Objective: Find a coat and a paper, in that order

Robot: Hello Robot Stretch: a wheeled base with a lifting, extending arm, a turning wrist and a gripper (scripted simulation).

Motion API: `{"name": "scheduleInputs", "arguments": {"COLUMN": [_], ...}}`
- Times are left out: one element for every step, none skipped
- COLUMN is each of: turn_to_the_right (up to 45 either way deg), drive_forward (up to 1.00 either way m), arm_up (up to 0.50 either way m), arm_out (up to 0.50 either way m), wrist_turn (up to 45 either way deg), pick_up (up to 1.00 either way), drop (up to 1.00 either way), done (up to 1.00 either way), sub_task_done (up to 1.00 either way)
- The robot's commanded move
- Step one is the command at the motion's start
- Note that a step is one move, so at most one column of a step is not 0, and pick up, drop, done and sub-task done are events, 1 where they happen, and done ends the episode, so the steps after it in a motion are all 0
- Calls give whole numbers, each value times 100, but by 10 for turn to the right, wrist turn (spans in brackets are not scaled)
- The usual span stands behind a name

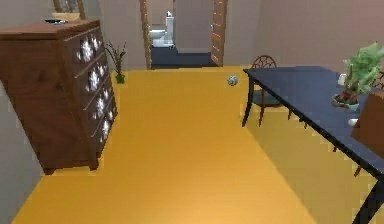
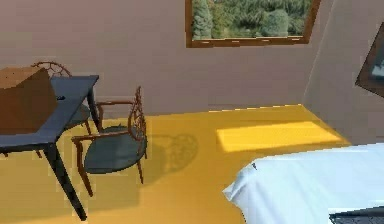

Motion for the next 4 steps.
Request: {"name": "scheduleInputs", "arguments": {"turn_to_the_right": [0, 0, 0, 0], "drive_forward": [100, 100, 100, 100], "arm_up": [0, 0, 0, 0], "arm_out": [0, 0, 0, 0], "wrist_turn": [0, 0, 0, 0], "pick_up": [0, 0, 0, 0], "drop": [0, 0, 0, 0], "done": [0, 0, 0, 0], "sub_task_done": [0, 0, 0, 0]}}
